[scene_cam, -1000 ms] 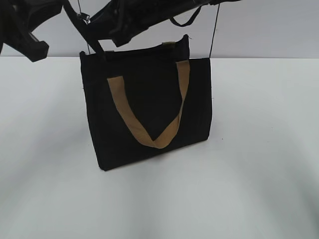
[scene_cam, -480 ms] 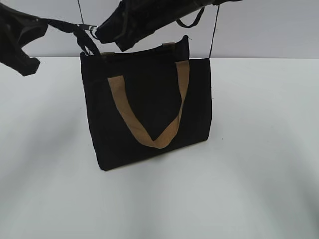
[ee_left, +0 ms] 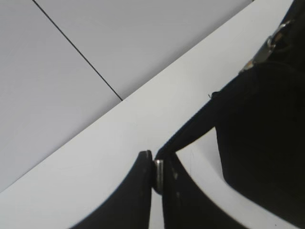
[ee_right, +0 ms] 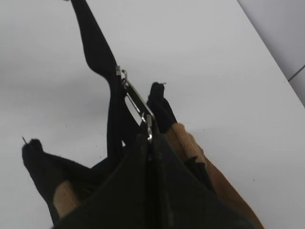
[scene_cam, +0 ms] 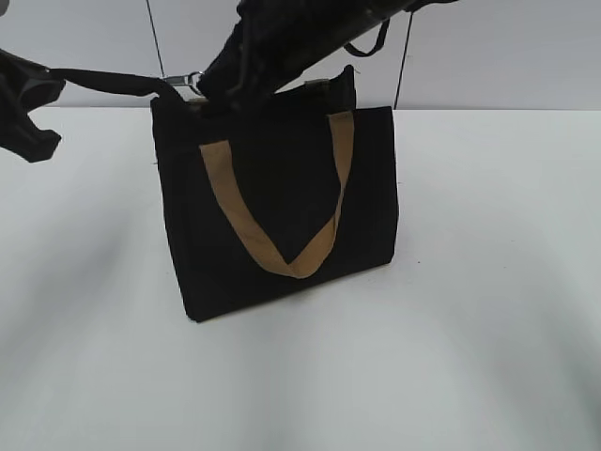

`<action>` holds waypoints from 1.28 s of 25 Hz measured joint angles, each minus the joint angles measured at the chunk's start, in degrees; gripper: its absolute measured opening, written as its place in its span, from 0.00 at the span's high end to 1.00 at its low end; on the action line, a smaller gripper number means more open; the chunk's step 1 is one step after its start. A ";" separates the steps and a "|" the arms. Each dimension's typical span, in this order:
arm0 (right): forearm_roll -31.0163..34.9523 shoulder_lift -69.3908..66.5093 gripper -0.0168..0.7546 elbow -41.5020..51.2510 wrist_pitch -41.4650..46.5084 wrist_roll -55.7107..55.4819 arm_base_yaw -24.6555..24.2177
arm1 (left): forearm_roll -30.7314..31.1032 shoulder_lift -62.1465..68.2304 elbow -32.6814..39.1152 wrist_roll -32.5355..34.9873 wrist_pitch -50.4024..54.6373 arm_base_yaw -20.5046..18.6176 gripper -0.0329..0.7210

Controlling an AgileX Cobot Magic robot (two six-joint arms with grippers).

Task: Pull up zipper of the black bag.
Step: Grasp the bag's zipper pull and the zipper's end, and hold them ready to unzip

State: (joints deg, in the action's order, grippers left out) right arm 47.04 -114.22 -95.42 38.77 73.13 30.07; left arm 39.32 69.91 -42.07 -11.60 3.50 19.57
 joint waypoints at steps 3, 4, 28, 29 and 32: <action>-5.76 0.06 1.00 0.00 0.00 -4.10 0.06 | -0.06 0.00 0.00 0.00 1.08 0.00 0.93; -7.15 0.25 1.00 0.00 -0.07 -5.25 0.06 | -0.06 0.00 0.00 0.00 1.14 0.00 0.93; -17.12 4.07 1.00 0.00 8.52 -20.12 -8.85 | -2.52 0.05 0.00 0.05 -0.14 1.08 0.93; -17.12 4.07 1.00 0.00 8.52 -20.17 -8.85 | -2.52 0.05 0.00 0.05 -0.14 1.08 0.93; -17.12 4.07 1.00 -0.05 8.56 -20.29 -8.85 | -2.52 0.05 0.00 0.05 -0.14 1.08 0.93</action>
State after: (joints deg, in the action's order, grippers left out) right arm 29.92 -110.15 -95.46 47.33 52.84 21.22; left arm 36.80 69.96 -42.07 -11.55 3.36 20.65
